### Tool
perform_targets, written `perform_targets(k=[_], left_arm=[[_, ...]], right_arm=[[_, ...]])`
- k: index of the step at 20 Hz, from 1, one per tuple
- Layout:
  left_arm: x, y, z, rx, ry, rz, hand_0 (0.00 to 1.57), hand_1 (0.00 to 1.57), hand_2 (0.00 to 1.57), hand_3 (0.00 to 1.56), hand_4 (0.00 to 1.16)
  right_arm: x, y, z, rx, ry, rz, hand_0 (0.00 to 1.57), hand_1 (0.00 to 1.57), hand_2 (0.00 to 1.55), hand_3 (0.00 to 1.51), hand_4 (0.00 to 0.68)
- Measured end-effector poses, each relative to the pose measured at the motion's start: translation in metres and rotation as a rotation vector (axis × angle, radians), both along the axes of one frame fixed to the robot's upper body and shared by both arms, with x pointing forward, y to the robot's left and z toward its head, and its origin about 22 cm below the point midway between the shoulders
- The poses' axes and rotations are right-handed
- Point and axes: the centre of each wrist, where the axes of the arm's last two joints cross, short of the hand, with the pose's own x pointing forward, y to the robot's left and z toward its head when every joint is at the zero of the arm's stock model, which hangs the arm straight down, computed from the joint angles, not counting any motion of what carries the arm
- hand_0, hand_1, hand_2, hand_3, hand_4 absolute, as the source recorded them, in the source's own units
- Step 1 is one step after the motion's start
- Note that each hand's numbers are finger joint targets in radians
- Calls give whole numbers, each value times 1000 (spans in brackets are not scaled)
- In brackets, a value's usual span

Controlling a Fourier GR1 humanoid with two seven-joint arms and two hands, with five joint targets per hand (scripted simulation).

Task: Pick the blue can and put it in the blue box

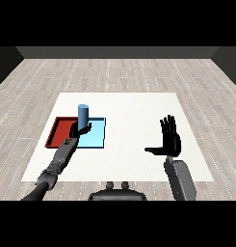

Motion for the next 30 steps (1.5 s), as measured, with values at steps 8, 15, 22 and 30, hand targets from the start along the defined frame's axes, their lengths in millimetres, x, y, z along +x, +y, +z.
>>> perform_targets(k=[8, 15, 22, 30], left_arm=[[6, 8, -11, 120, 214, 86, 1556, 1556, 1474, 1288, 965], [-1, -8, -28, 204, 358, 74, 1500, 1500, 1398, 543, 854], [-2, -11, -31, 212, 394, 33, 317, 317, 383, 467, 774], [-4, -21, -35, 223, 390, 74, 0, 0, 0, 0, 0]], right_arm=[[17, 1, -23, 28, 52, -23, 0, 0, 0, 0, 0], [23, -5, -34, 34, 74, -37, 0, 0, 0, 0, 0], [19, -13, -36, 41, 64, -35, 0, 0, 0, 0, 0], [15, -10, -36, 60, 60, -18, 0, 0, 0, 0, 0]])
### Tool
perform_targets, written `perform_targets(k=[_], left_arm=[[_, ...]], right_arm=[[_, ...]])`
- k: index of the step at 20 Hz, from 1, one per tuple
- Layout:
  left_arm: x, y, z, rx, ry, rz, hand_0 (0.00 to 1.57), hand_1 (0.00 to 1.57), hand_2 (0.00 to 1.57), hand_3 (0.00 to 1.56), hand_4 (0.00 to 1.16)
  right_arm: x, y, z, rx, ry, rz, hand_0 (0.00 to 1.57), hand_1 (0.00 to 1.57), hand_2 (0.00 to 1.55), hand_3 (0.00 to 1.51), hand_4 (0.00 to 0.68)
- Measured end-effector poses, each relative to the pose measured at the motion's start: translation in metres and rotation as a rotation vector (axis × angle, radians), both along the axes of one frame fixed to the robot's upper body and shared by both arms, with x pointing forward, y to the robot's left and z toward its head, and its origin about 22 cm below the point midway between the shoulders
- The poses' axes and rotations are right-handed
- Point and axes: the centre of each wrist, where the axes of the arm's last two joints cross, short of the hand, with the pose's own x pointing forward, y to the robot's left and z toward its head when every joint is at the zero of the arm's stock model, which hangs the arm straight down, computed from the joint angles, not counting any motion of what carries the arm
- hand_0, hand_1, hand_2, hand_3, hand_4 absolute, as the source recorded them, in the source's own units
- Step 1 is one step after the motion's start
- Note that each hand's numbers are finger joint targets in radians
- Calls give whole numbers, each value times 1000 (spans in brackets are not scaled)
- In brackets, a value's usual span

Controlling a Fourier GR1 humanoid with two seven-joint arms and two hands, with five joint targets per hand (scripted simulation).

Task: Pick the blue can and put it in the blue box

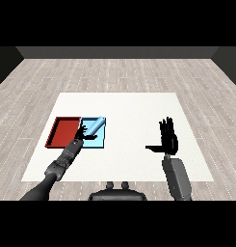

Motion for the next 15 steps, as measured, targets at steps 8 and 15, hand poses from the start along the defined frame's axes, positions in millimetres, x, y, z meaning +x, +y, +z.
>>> perform_targets(k=[8, 15], left_arm=[[8, -7, 15, -47, -426, 98, 0, 0, 0, 0, 0], [0, -22, 26, -227, -793, -123, 0, 0, 0, 0, 0]], right_arm=[[5, 3, 6, 21, -17, 15, 0, 0, 0, 0, 0], [4, -1, 6, -12, 4, 20, 0, 0, 0, 0, 0]])
